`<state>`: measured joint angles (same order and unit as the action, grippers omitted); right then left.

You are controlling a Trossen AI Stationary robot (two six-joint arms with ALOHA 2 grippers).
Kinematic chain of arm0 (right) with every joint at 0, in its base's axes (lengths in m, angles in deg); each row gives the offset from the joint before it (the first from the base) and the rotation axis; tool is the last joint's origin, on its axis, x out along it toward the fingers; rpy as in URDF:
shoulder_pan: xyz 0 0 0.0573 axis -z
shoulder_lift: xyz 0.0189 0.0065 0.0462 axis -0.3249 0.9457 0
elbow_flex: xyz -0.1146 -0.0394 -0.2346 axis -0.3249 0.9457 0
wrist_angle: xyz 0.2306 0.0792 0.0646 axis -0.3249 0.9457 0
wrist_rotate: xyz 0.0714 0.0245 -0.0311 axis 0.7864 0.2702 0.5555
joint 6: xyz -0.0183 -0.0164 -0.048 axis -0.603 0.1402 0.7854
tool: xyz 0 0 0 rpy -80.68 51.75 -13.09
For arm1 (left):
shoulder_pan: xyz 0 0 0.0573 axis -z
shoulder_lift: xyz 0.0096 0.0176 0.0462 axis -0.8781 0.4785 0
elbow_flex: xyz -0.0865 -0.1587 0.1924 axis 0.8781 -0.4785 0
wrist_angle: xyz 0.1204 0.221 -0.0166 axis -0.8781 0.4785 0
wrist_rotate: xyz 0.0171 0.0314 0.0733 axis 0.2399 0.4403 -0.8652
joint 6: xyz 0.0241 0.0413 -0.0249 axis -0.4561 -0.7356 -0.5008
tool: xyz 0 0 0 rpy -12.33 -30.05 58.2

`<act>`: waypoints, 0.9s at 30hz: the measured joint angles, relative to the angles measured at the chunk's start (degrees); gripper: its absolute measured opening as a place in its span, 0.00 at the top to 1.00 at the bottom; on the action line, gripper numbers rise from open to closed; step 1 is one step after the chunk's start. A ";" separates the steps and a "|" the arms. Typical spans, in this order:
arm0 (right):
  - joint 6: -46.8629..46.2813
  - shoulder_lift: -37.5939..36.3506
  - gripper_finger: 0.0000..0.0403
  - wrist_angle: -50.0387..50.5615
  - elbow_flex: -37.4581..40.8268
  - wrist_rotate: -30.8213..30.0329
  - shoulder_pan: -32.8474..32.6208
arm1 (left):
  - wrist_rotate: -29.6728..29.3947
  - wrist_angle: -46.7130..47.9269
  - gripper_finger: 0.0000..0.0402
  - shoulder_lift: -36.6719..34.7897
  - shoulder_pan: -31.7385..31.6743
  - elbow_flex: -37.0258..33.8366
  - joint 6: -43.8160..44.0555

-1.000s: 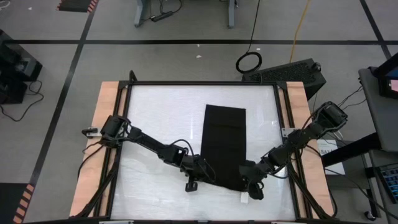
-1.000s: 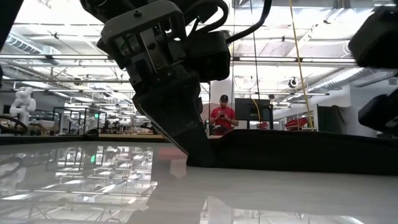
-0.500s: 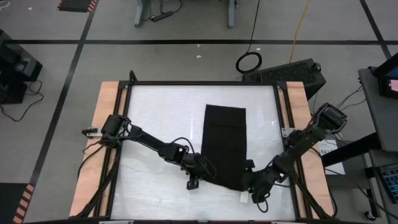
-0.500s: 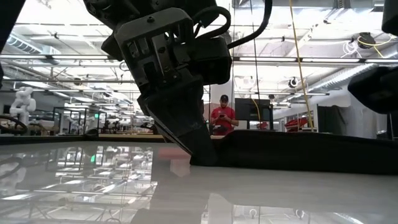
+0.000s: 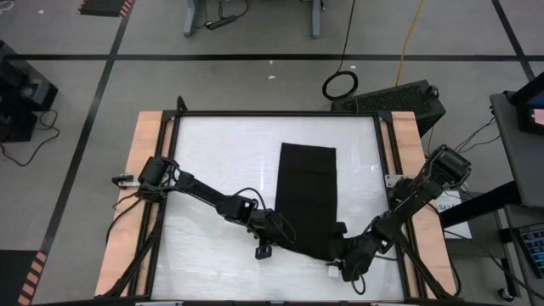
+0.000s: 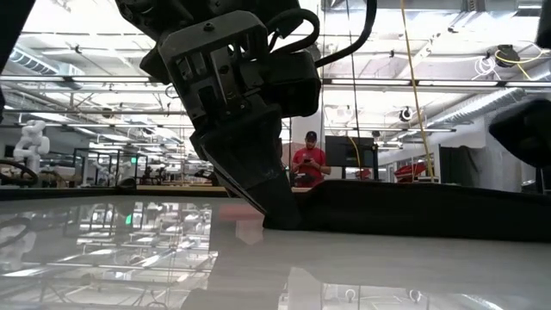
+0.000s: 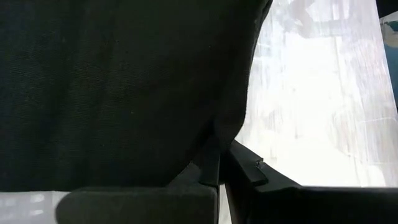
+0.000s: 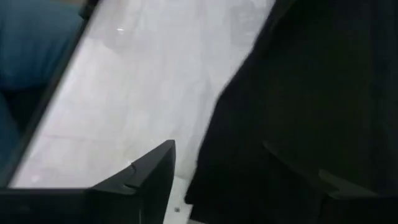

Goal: Roll towel into tight, uniform cylinder
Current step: Roll the black towel

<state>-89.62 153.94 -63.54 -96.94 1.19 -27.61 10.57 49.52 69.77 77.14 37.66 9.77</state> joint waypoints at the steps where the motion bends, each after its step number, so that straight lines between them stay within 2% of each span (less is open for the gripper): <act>1: -0.37 0.94 0.45 0.26 -0.17 -0.36 -0.27 | -0.01 0.01 0.98 0.00 0.00 0.00 0.00; 6: 0.74 6.93 0.46 0.58 -4.24 -2.58 -0.95 | -0.05 -0.02 0.98 0.02 0.00 -0.01 0.00; 11: -2.82 11.13 0.53 8.86 -9.56 -4.58 -1.04 | 0.15 -0.01 0.98 0.02 0.02 -0.02 -0.02; 14: -4.34 11.30 0.65 10.89 -10.51 -3.79 -1.03 | 0.29 0.09 0.98 0.02 0.00 -0.02 -0.02; 19: -5.94 8.98 0.94 11.44 -10.34 -0.32 -0.84 | 1.30 0.30 0.98 0.02 0.05 -0.02 -0.03; 20: -6.41 8.32 0.97 11.87 -10.22 0.65 -0.84 | 1.30 0.33 0.98 0.02 0.14 -0.02 -0.04; 27: -13.59 5.36 0.97 12.73 -10.10 7.92 0.35 | 4.38 -0.31 0.98 0.09 0.66 -0.02 0.32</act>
<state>-103.20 159.31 -50.81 -107.04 9.11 -27.27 14.96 49.22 69.86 77.80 37.63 10.08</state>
